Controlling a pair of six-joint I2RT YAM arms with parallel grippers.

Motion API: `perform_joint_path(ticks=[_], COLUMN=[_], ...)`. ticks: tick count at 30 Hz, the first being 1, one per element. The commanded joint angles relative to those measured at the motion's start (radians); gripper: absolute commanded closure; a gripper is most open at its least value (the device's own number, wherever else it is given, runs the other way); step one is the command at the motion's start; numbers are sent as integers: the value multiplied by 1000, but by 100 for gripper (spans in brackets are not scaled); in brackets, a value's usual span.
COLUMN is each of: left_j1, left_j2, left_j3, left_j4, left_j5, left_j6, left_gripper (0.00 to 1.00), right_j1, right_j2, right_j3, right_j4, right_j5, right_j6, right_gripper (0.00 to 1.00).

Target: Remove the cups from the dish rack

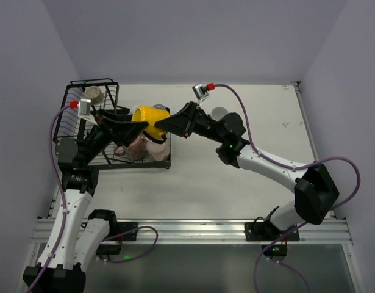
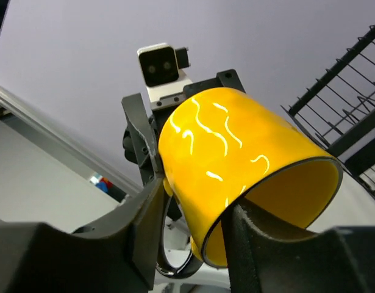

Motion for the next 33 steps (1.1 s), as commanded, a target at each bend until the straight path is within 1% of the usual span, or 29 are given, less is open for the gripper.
perform_joint_path(ticks=[1, 2, 3, 4, 5, 6, 7, 8, 10, 11, 12, 14, 15, 17, 18, 19, 20, 21, 22, 23, 25, 26, 27, 29, 30, 31, 33], left_j1=[-6, -6, -6, -6, -8, -6, -6, -6, -6, -6, -6, -6, -6, -6, -6, -6, -6, -8, -11, -15, -34, -40, -54, -66, -72, -86, -98], left_j2=[-26, -31, -35, -38, -39, -39, -39, -40, -49, -51, -52, -57, -66, -87, -116, -136, -172, -189, -201, -212, -212, -209, -209, -215, -216, -219, -221], left_j3=[7, 20, 26, 34, 49, 60, 69, 89, 112, 154, 179, 247, 264, 279, 273, 250, 233, 212, 183, 172, 153, 150, 150, 143, 141, 136, 136], left_j4=[80, 65, 39, 28, 14, -33, -63, -92, -214, -269, -382, -512, -614, -690, -734, -748, -756, -756, -755, -753, -744, -741, -738, -736, -732, -732, -732], left_j5=[-1, -5, -10, -10, -8, -8, -12, -16, -50, -70, -109, -160, -232, -322, -408, -450, -513, -531, -545, -559, -570, -576, -581, -596, -602, -613, -625], left_j6=[-19, -5, 15, 24, 35, 69, 89, 113, 207, 255, 355, 456, 544, 607, 650, 662, 678, 681, 682, 690, 695, 696, 698, 699, 704, 705, 710], left_gripper=[72, 61, 50, 40, 21, 13, 7, 0, 0, 0, 0, 0, 0, 0, 0, 0, 0, 0, 0, 0, 0, 0, 0, 0, 0, 0, 0], right_j1=[4, 4, 4, 4, 4, 1, -2, -15, -35, -62, -77, -139, -159, -228, -249, -272, -309, -326, -349, -413, -491, -563, -593, -656, -667, -676, -688], right_j2=[37, 42, 45, 46, 46, 45, 42, 28, 8, -16, -32, -93, -118, -173, -229, -257, -294, -303, -305, -303, -270, -250, -190, -124, -86, -13, 64], right_j3=[40, 37, 37, 37, 37, 37, 31, 25, -6, -18, -45, -82, -93, -87, -67, -40, 33, 74, 101, 147, 172, 207, 227, 281, 305, 327, 399], right_j4=[195, 209, 224, 227, 227, 226, 226, 226, 220, 213, 186, 125, 23, -135, -369, -502, -773, -893, -981, -1103, -1176, -1243, -1270, -1316, -1330, -1342, -1380], right_j5=[-29, -23, -23, -23, -28, -35, -39, -37, -46, -52, -63, -80, -89, -89, -79, -10, 57, 143, 278, 325, 433, 460, 478, 503, 504, 527, 584], right_j6=[85, 91, 96, 96, 96, 93, 90, 90, 90, 90, 90, 55, 29, -95, -163, -326, -411, -550, -608, -646, -718, -740, -774, -804, -817, -841, -876], right_gripper=[58, 64, 75, 81, 90, 98, 100, 100, 100, 100, 100, 100, 100, 100, 100, 100, 100, 100, 100, 100, 100, 100, 100, 100, 100, 100, 100])
